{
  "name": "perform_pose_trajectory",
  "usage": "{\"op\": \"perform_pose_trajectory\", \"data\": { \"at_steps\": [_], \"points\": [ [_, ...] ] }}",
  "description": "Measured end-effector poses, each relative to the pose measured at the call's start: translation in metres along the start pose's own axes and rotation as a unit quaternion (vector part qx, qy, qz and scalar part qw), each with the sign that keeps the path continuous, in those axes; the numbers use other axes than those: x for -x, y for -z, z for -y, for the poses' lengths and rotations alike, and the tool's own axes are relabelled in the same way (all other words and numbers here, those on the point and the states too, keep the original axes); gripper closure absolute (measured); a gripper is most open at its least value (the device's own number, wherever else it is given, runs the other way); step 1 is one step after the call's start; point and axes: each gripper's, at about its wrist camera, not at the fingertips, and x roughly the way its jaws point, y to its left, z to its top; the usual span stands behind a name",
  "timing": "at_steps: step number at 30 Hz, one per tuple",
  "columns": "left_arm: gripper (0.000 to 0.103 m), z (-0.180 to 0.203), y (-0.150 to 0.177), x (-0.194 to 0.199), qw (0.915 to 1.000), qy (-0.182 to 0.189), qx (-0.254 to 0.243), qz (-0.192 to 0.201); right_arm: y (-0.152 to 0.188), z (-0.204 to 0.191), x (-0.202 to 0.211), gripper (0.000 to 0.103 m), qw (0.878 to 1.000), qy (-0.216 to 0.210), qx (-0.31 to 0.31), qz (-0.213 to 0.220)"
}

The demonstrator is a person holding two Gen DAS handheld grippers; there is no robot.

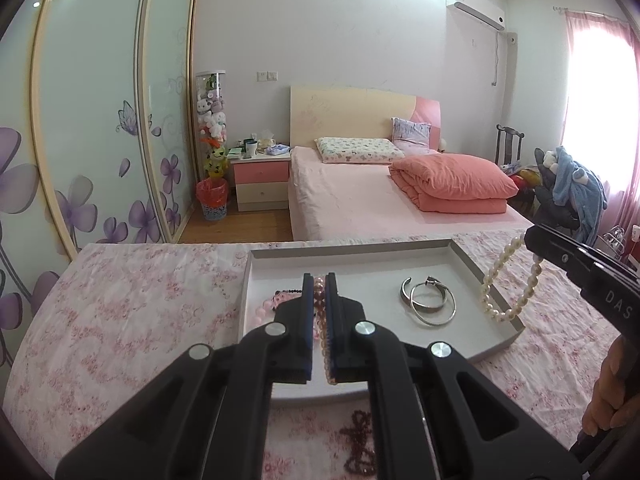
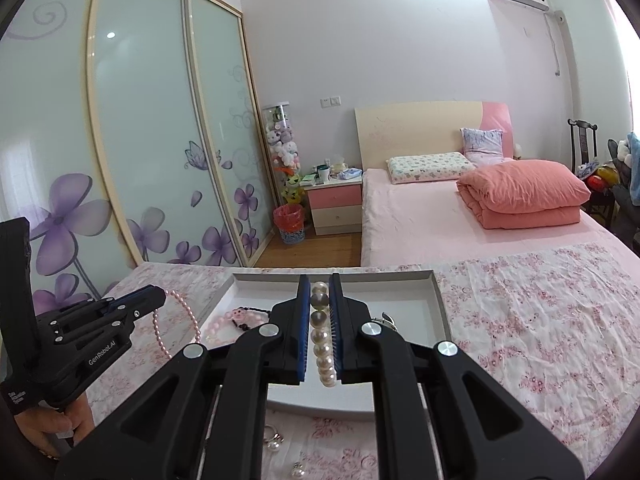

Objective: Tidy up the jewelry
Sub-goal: 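Lift and carry both pearl bracelets over the white tray with both grippers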

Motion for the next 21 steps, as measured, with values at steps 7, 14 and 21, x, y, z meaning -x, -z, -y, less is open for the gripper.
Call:
{"op": "perform_pose_trajectory", "data": {
  "at_steps": [7, 14, 21],
  "points": [
    [0.097, 0.001, -0.006, -0.027, 0.9999, 0.006, 0.003, -0.014, 0.001, 0.007, -0.026, 0.093, 1.000, 0.007, -0.001, -0.014],
    [0.097, 0.003, -0.008, -0.057, 0.9994, 0.015, 0.008, -0.031, 0.006, 0.014, -0.060, 0.093, 0.999, 0.012, -0.011, -0.041],
    [0.097, 0.001, -0.008, -0.083, 0.9980, 0.030, 0.021, -0.051, 0.012, 0.021, -0.083, 0.093, 0.998, 0.011, -0.021, -0.059]
  ]
}}
